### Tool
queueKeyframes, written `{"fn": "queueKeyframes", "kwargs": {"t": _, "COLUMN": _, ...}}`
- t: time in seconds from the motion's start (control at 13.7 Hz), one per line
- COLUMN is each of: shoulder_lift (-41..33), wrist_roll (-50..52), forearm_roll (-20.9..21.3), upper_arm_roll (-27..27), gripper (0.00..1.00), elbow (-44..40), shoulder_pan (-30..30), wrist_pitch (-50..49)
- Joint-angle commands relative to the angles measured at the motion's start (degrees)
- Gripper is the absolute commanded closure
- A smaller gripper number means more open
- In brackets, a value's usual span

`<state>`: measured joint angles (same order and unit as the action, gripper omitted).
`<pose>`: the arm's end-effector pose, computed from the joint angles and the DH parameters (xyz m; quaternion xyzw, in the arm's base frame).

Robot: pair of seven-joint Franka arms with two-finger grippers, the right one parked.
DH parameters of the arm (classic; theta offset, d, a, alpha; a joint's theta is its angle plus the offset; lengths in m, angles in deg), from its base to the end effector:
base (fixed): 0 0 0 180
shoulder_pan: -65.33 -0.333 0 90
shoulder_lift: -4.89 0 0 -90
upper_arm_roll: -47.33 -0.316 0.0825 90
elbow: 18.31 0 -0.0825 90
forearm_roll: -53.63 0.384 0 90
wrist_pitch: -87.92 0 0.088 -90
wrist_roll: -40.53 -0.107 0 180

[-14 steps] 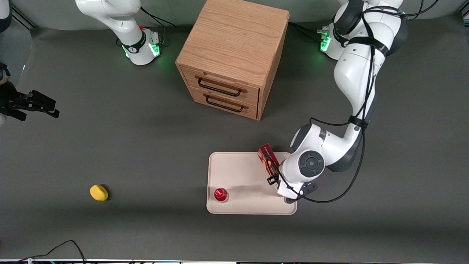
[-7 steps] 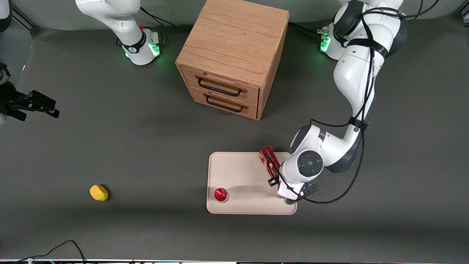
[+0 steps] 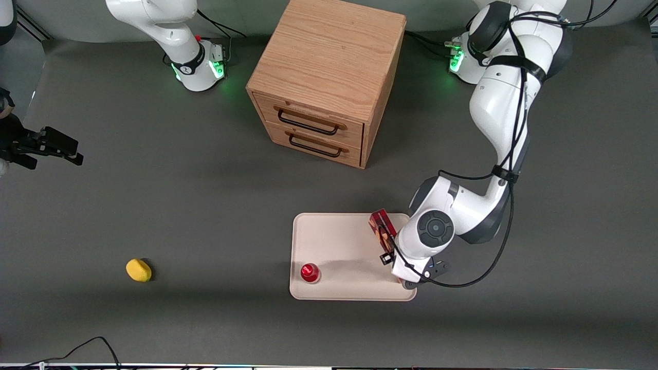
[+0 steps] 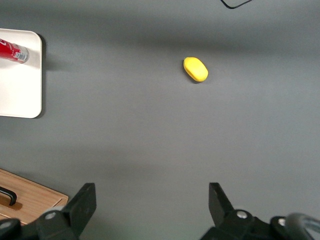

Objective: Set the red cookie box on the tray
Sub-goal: 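Lower the cookie box onto the tray and open the left gripper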

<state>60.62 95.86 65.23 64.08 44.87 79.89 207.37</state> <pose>0.7021 -0.3289 0.2401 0.9740 0.2235 -0.0042 0.0371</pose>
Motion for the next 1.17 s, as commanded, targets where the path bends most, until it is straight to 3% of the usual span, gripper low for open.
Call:
{"fn": "queueKeyframes", "kwargs": {"t": 0.0, "shoulder_lift": 1.4, "wrist_roll": 0.1, "forearm_roll": 1.2, "upper_arm_roll": 0.3, "gripper": 0.97, "elbow": -1.2, "shoulder_pan": -0.2, "wrist_pitch": 2.1}}
{"fn": "queueKeyframes", "kwargs": {"t": 0.07, "shoulder_lift": 1.3, "wrist_roll": 0.0, "forearm_roll": 1.3, "upper_arm_roll": 0.3, "gripper": 0.45, "elbow": -1.2, "shoulder_pan": -0.2, "wrist_pitch": 2.2}}
{"fn": "queueKeyframes", "kwargs": {"t": 0.15, "shoulder_lift": 1.1, "wrist_roll": 0.0, "forearm_roll": 1.2, "upper_arm_roll": 0.3, "gripper": 0.18, "elbow": -1.2, "shoulder_pan": -0.2, "wrist_pitch": 2.2}}
{"fn": "queueKeyframes", "kwargs": {"t": 0.22, "shoulder_lift": 1.0, "wrist_roll": 0.2, "forearm_roll": 1.2, "upper_arm_roll": 0.3, "gripper": 0.0, "elbow": -1.2, "shoulder_pan": -0.2, "wrist_pitch": 2.2}}
{"fn": "queueKeyframes", "kwargs": {"t": 0.44, "shoulder_lift": 0.1, "wrist_roll": 0.4, "forearm_roll": 1.1, "upper_arm_roll": 0.4, "gripper": 0.0, "elbow": -1.3, "shoulder_pan": 0.0, "wrist_pitch": 0.8}}
{"fn": "queueKeyframes", "kwargs": {"t": 0.73, "shoulder_lift": -4.5, "wrist_roll": -0.8, "forearm_roll": 0.7, "upper_arm_roll": 0.8, "gripper": 0.0, "elbow": -1.9, "shoulder_pan": -0.3, "wrist_pitch": -11.0}}
{"fn": "queueKeyframes", "kwargs": {"t": 1.09, "shoulder_lift": -19.7, "wrist_roll": -15.2, "forearm_roll": -4.1, "upper_arm_roll": 0.9, "gripper": 0.0, "elbow": 2.0, "shoulder_pan": -3.9, "wrist_pitch": -27.1}}
